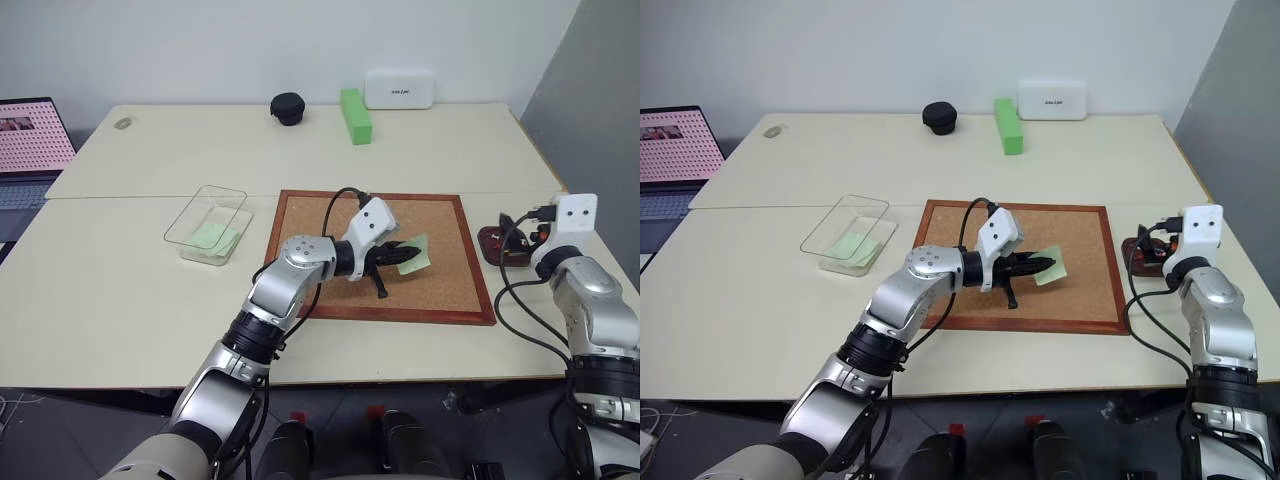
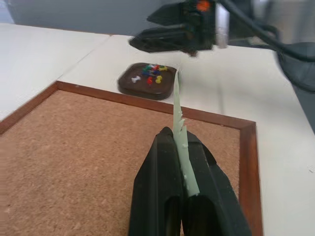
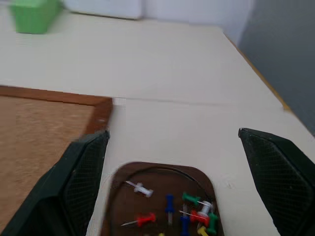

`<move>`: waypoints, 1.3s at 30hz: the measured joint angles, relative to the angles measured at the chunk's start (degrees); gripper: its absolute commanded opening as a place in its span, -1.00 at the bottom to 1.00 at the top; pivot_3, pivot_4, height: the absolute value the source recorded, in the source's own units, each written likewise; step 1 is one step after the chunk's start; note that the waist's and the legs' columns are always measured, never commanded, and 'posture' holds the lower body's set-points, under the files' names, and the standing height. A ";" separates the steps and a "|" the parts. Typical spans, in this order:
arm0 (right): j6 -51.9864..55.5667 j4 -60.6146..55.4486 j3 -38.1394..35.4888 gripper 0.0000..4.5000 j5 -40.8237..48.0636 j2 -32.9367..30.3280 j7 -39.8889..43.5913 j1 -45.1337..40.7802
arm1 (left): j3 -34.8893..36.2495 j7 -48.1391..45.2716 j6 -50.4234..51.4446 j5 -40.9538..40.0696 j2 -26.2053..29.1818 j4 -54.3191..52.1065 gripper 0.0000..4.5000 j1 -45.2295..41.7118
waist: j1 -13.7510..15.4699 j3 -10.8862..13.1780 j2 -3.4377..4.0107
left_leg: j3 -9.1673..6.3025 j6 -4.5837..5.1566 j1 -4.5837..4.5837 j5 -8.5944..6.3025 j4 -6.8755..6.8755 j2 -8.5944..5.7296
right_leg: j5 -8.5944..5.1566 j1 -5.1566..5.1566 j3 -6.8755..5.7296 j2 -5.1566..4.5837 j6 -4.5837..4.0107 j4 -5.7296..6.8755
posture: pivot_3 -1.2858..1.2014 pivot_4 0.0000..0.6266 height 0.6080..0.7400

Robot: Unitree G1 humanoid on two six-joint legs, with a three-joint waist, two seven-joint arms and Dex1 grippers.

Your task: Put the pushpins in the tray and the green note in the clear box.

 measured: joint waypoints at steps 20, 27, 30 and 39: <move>14.84 -34.07 14.29 0.98 21.44 5.89 13.84 3.63 | 27.92 49.16 3.26 12.25 5.32 0.53 -1.00 3.03 | 0.77 0.12 -0.20 | -0.22 -0.03 -0.06 0.00 0.04 -0.04 | 0.01 0.00 -0.20 -0.09 -0.01 -0.01 | 0.03 -0.52 1.00; 15.80 -34.02 14.87 1.00 21.98 6.04 14.45 1.99 | 32.83 54.00 4.04 11.04 5.20 0.24 -0.68 3.32 | 0.73 0.21 -0.37 | -0.22 -0.05 -0.08 -0.02 0.03 -0.02 | 0.02 -0.01 -0.23 -0.10 -0.04 0.00 | 0.03 -0.52 1.00; 15.80 -34.02 14.92 1.00 21.96 6.13 14.46 1.85 | 33.45 53.94 4.25 9.88 5.17 0.67 -0.41 3.51 | 0.71 0.22 -0.38 | -0.21 -0.05 -0.08 -0.01 0.03 -0.03 | 0.02 0.00 -0.23 -0.10 -0.03 0.00 | 0.03 -0.52 1.00; 15.77 -33.86 14.92 1.00 21.71 6.14 14.38 1.85 | 33.60 53.98 4.49 9.05 5.16 1.10 0.36 3.54 | 0.71 0.25 -0.43 | -0.22 -0.06 -0.08 -0.02 0.03 -0.02 | 0.03 -0.01 -0.23 -0.10 -0.04 0.00 | 0.03 -0.52 1.00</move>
